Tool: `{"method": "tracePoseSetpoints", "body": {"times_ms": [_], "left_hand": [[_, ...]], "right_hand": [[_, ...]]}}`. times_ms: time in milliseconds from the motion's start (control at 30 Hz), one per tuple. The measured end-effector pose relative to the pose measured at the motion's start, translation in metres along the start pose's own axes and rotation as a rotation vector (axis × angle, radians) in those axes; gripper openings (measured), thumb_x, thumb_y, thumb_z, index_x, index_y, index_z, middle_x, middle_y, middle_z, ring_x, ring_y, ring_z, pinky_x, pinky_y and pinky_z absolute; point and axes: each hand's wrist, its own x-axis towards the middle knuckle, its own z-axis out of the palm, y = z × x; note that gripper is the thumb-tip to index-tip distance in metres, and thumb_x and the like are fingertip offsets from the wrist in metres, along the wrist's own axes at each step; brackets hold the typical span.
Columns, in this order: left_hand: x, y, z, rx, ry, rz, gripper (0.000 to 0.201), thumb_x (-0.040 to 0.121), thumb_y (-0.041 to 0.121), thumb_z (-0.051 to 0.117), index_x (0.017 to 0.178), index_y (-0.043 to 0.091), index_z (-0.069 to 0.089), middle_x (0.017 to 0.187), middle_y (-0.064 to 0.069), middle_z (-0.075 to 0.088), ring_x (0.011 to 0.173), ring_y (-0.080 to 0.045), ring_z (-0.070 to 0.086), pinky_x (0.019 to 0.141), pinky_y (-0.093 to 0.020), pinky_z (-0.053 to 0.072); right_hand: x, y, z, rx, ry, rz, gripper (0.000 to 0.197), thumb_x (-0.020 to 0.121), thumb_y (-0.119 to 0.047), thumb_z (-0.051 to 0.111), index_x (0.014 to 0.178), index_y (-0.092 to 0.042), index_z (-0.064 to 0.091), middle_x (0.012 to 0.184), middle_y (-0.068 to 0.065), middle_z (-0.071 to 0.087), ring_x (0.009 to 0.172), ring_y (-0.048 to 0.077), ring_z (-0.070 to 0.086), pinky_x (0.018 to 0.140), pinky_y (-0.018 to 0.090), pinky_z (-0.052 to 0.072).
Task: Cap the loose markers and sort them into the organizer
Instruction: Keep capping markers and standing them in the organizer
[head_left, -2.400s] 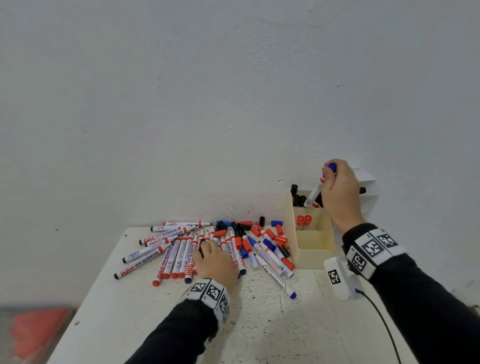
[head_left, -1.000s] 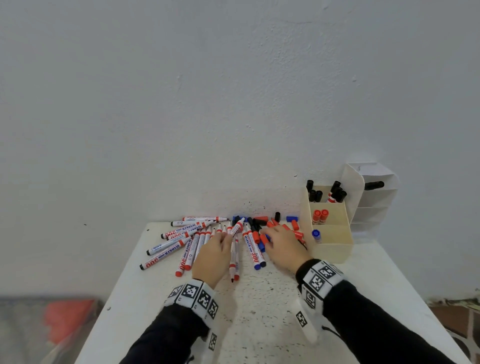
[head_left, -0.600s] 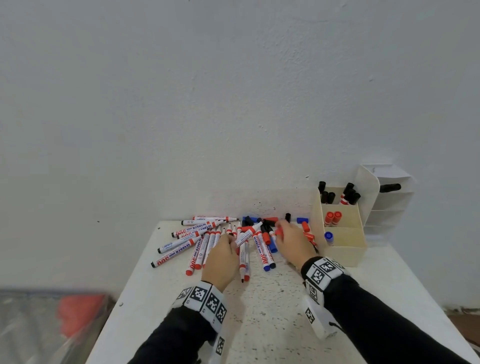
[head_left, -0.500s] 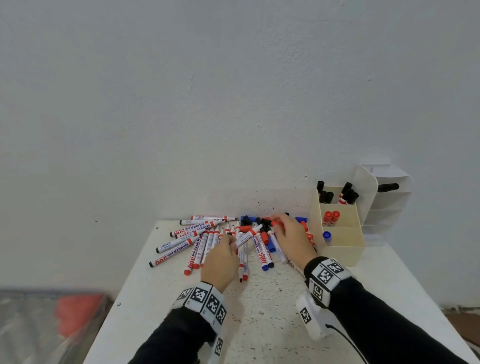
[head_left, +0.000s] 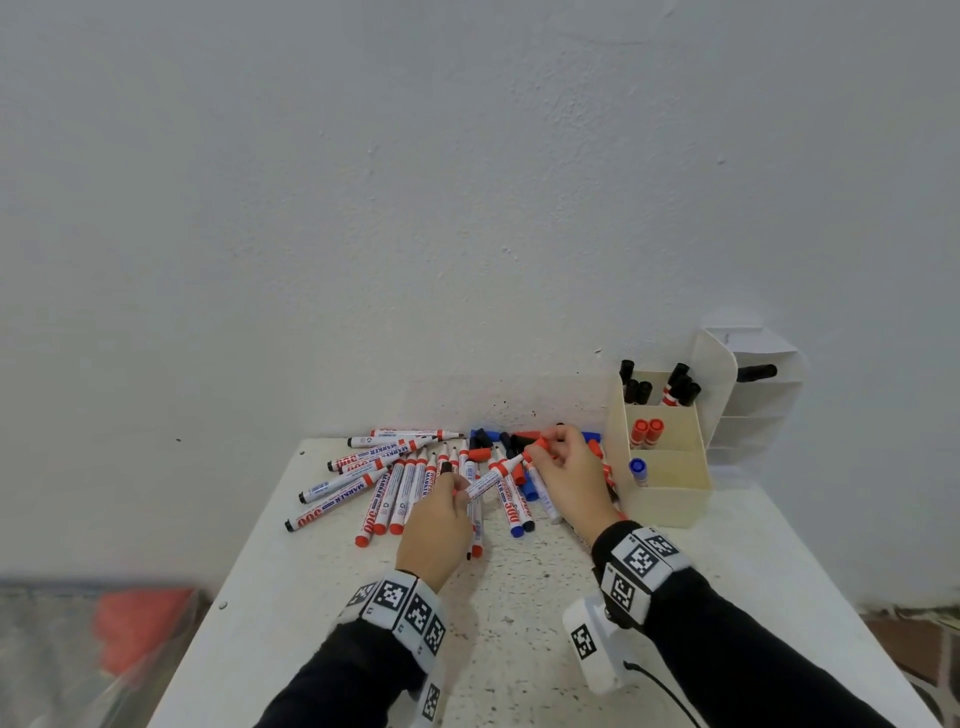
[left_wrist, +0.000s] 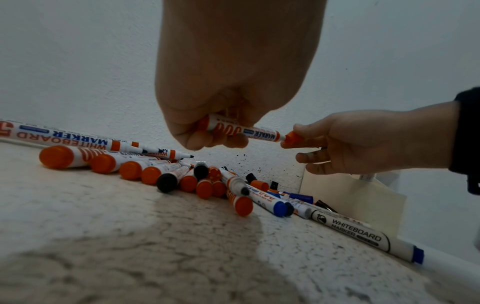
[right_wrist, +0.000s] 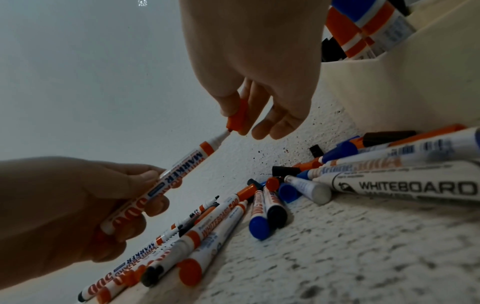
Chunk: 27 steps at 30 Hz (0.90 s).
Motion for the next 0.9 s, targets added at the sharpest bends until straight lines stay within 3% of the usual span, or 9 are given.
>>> {"method": "tracePoseSetpoints", "body": {"times_ms": [100, 200, 367, 467, 567, 667, 733, 800, 900], "left_hand": [[-0.001, 0.002, 0.001, -0.006, -0.009, 0.021, 0.023, 0.1, 0.019, 0.031, 0.112, 0.013, 0.05, 0.069, 0.007, 0.048, 0.055, -0.004, 0.042, 0.05, -0.015, 0.031], [-0.002, 0.001, 0.0, -0.019, -0.035, 0.032, 0.023, 0.1, 0.018, 0.031, 0.113, 0.013, 0.049, 0.069, 0.007, 0.048, 0.055, -0.004, 0.041, 0.05, -0.014, 0.031], [-0.005, 0.003, -0.002, -0.082, -0.049, 0.013, 0.024, 0.101, 0.017, 0.029, 0.114, 0.012, 0.048, 0.072, 0.007, 0.048, 0.057, -0.004, 0.042, 0.047, -0.011, 0.034], [-0.007, 0.006, -0.003, -0.133, -0.057, 0.002, 0.024, 0.101, 0.016, 0.029, 0.112, 0.011, 0.05, 0.071, 0.005, 0.048, 0.056, -0.005, 0.041, 0.044, -0.009, 0.035], [-0.008, 0.007, -0.004, -0.08, -0.044, 0.041, 0.026, 0.101, 0.018, 0.029, 0.114, 0.012, 0.05, 0.069, 0.006, 0.048, 0.056, -0.005, 0.042, 0.048, -0.011, 0.033], [-0.009, 0.008, -0.006, -0.033, -0.044, 0.06, 0.029, 0.1, 0.024, 0.031, 0.116, 0.014, 0.054, 0.072, 0.007, 0.052, 0.059, -0.003, 0.044, 0.051, -0.014, 0.031], [-0.012, 0.012, -0.008, 0.044, -0.06, 0.115, 0.032, 0.098, 0.034, 0.036, 0.115, 0.017, 0.057, 0.083, 0.008, 0.059, 0.069, -0.003, 0.051, 0.055, -0.012, 0.034], [-0.017, 0.018, -0.009, 0.207, -0.059, 0.176, 0.033, 0.095, 0.043, 0.039, 0.115, 0.022, 0.057, 0.089, 0.007, 0.063, 0.073, -0.005, 0.053, 0.057, -0.011, 0.035], [-0.02, 0.023, -0.011, 0.383, -0.039, 0.217, 0.038, 0.096, 0.044, 0.036, 0.122, 0.024, 0.054, 0.09, 0.006, 0.065, 0.074, -0.005, 0.052, 0.062, -0.017, 0.04]], "right_hand": [[-0.002, -0.001, 0.001, 0.027, -0.034, 0.034, 0.013, 0.091, -0.019, 0.056, 0.102, -0.02, 0.049, 0.093, -0.009, 0.058, 0.082, -0.001, 0.058, 0.068, 0.012, 0.046], [-0.002, -0.004, -0.002, 0.039, -0.065, 0.065, 0.011, 0.092, -0.021, 0.054, 0.102, -0.015, 0.052, 0.091, -0.001, 0.065, 0.072, 0.002, 0.058, 0.067, 0.015, 0.045], [-0.005, -0.01, -0.005, 0.131, -0.13, 0.103, 0.003, 0.095, -0.016, 0.049, 0.098, -0.017, 0.049, 0.083, -0.006, 0.064, 0.054, -0.002, 0.054, 0.058, 0.015, 0.044], [-0.007, -0.011, -0.004, 0.144, -0.121, 0.154, 0.01, 0.096, -0.018, 0.045, 0.103, -0.013, 0.05, 0.073, -0.004, 0.056, 0.057, 0.007, 0.048, 0.055, 0.017, 0.04], [-0.009, -0.01, -0.002, 0.1, -0.135, 0.144, 0.015, 0.097, -0.022, 0.045, 0.104, -0.011, 0.052, 0.074, -0.003, 0.057, 0.057, 0.003, 0.048, 0.053, 0.014, 0.038], [-0.011, -0.007, -0.002, 0.051, -0.142, 0.14, 0.029, 0.096, -0.034, 0.045, 0.093, -0.007, 0.054, 0.068, 0.001, 0.059, 0.057, 0.006, 0.053, 0.06, 0.017, 0.039], [-0.01, -0.002, -0.002, -0.055, -0.126, 0.148, 0.041, 0.095, -0.043, 0.041, 0.075, -0.01, 0.054, 0.058, 0.002, 0.048, 0.058, 0.014, 0.048, 0.062, 0.024, 0.039], [-0.01, 0.003, -0.001, -0.093, -0.089, 0.169, 0.042, 0.096, -0.04, 0.038, 0.063, -0.016, 0.046, 0.056, 0.003, 0.038, 0.058, 0.017, 0.04, 0.062, 0.031, 0.034], [-0.011, 0.0, 0.003, -0.064, -0.056, 0.179, 0.04, 0.097, -0.027, 0.037, 0.058, -0.018, 0.037, 0.055, 0.001, 0.032, 0.056, 0.015, 0.033, 0.059, 0.031, 0.027]]}}
